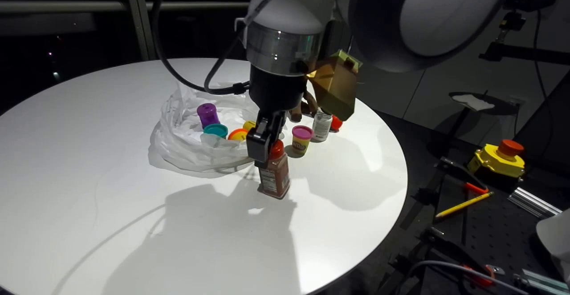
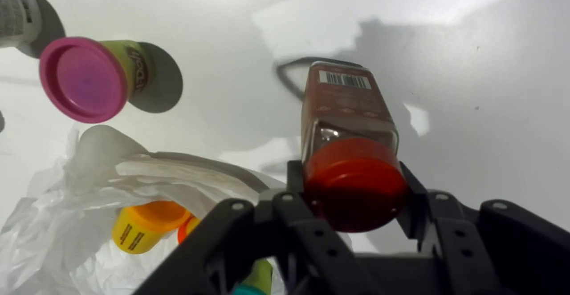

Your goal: Remove the objects from the white plastic and put them on the table

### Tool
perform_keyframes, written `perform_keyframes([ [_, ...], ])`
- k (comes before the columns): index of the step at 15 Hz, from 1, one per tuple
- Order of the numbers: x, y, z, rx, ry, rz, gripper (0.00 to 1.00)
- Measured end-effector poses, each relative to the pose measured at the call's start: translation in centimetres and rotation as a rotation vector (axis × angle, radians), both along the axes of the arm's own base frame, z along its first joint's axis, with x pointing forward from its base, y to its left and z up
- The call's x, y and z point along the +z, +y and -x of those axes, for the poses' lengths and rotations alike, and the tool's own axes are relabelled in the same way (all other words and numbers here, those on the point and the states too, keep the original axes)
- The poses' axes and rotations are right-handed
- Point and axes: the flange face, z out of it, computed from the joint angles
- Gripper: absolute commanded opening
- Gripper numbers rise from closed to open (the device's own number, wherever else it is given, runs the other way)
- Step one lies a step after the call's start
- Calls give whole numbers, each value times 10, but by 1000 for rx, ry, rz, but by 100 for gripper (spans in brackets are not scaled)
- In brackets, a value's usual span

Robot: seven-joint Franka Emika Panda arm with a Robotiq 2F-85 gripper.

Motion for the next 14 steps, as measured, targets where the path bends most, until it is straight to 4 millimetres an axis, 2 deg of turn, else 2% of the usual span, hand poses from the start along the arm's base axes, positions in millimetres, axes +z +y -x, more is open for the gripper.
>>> perform_keyframes([
  [7,-1,-33,37,-19,-1,-12,20],
  [8,-1,-36,39,-24,-2,-17,69],
  [9,-1,-40,40,-30,-6,-21,69],
  [13,1,-50,40,-47,-28,-40,99],
  [14,4,-51,38,-54,-39,-52,100],
])
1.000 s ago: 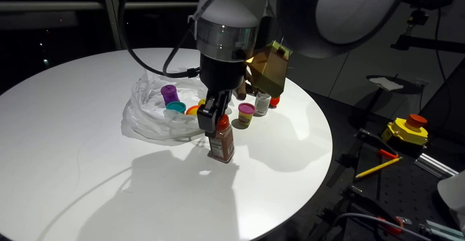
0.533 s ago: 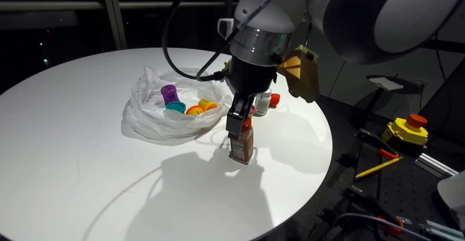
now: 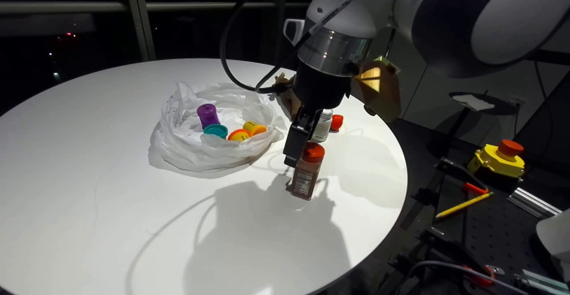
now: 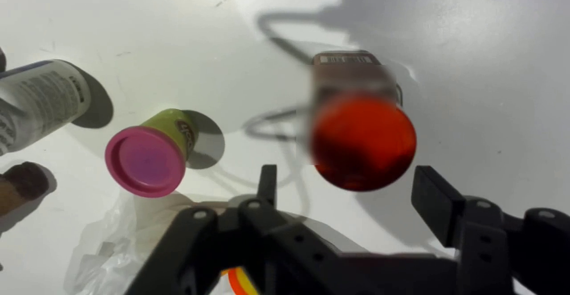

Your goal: Remove the objects from the white plastic and put them on the table

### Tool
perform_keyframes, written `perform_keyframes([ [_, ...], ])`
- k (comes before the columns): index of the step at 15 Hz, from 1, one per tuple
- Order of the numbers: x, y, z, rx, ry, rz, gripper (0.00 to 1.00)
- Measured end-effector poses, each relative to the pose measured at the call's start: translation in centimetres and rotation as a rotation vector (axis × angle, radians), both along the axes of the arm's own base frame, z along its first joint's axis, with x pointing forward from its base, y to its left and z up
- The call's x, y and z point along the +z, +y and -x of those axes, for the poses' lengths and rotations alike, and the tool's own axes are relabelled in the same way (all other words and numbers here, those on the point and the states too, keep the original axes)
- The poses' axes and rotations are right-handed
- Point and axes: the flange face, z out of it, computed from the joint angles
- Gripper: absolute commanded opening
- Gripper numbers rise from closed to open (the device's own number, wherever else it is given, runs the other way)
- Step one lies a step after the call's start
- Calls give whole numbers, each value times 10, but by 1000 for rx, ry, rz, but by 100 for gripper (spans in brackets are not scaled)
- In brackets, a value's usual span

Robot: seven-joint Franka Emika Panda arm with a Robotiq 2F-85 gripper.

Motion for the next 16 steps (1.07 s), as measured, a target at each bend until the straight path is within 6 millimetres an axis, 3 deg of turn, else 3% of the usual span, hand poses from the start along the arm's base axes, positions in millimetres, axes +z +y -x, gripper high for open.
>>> perform_keyframes([
  [3,17,-3,-12,-78,-27,-54,100],
  [5,36,-2,-30,-144,-19,-86,100],
  [8,75,-4,-77,-229,22,-95,100],
  [10,90,-13,-113,-265,24,-88,100],
  [12,85,-27,-146,-291,12,-78,100],
  [16,33,-52,-190,-313,41,-59,100],
])
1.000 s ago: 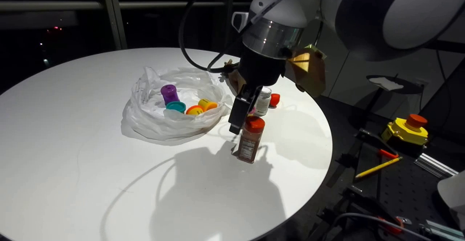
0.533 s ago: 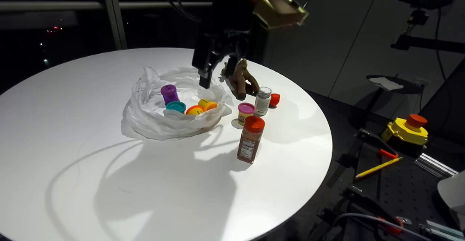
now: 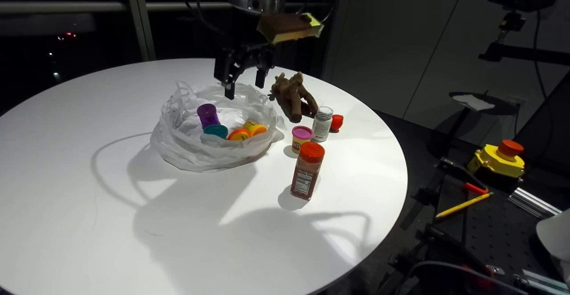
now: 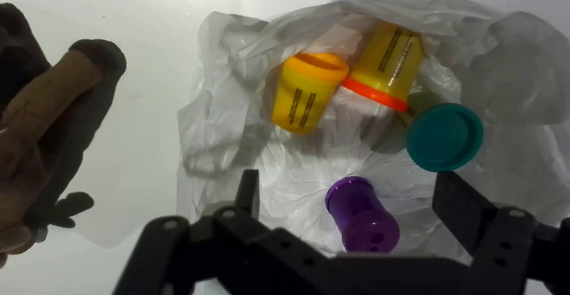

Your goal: Remove the objects from the white plastic and put them on the table

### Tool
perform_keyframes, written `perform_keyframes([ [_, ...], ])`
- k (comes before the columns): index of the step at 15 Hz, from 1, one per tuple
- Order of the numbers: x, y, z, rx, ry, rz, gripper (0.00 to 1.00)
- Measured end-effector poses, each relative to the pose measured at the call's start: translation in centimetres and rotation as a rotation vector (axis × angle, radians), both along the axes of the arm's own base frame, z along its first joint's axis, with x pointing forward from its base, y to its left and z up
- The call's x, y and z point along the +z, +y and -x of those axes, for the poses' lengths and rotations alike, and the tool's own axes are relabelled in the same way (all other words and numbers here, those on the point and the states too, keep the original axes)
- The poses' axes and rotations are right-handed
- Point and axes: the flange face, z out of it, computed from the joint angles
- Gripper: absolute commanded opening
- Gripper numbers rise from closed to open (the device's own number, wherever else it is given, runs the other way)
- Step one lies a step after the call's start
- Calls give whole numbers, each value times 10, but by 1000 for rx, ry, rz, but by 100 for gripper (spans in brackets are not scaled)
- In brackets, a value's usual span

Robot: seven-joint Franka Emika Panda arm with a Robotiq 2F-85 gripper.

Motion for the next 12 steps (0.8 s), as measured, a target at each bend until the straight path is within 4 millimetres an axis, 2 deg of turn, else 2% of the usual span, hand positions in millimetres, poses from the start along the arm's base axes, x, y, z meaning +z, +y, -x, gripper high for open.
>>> perform_keyframes([
  [2,-22,-3,-13,13,3,0,100],
  [4,-33,-1,-24,30,-18,-5,100],
  [9,-32,8,-47,65,-93,-22,100],
  [12,-40,10,-56,73,-99,-23,100],
])
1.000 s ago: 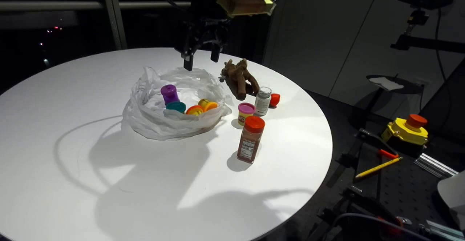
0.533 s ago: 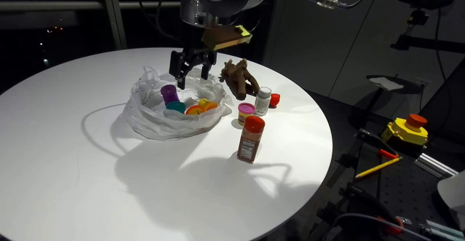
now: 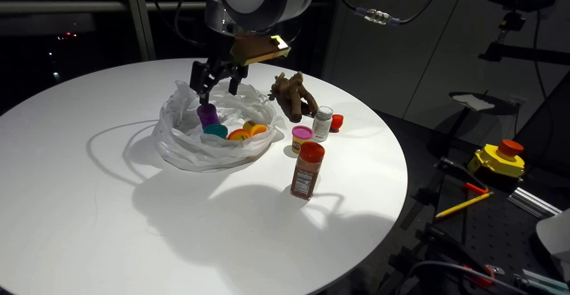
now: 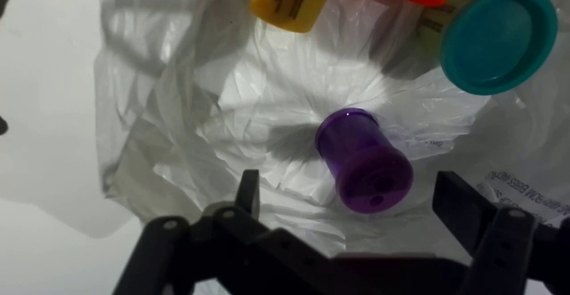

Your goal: Remove the objects from the white plastic and put them on the table

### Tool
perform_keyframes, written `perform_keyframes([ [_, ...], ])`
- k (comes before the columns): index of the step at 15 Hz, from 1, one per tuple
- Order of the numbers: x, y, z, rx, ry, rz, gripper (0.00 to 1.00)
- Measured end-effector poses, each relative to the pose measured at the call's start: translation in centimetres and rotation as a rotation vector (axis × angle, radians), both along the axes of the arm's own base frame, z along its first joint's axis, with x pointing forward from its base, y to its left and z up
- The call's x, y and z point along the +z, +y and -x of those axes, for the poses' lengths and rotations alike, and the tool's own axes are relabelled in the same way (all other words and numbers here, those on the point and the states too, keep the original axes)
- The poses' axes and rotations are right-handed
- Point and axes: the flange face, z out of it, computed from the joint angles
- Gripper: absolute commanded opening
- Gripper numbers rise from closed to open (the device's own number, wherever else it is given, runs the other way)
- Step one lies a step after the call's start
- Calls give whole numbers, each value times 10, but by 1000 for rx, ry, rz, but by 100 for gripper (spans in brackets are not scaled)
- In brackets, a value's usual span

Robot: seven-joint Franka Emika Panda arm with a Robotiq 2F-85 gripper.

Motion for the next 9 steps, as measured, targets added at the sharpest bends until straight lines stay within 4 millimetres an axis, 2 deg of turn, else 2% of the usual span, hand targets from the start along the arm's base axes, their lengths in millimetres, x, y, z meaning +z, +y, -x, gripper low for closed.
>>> perform_keyframes([
  [4,-18,5,-9,12,5,-2,100],
  [6,-23,7,-13,18,2,-3,75],
  [9,-28,9,-19,20,-3,-4,46],
])
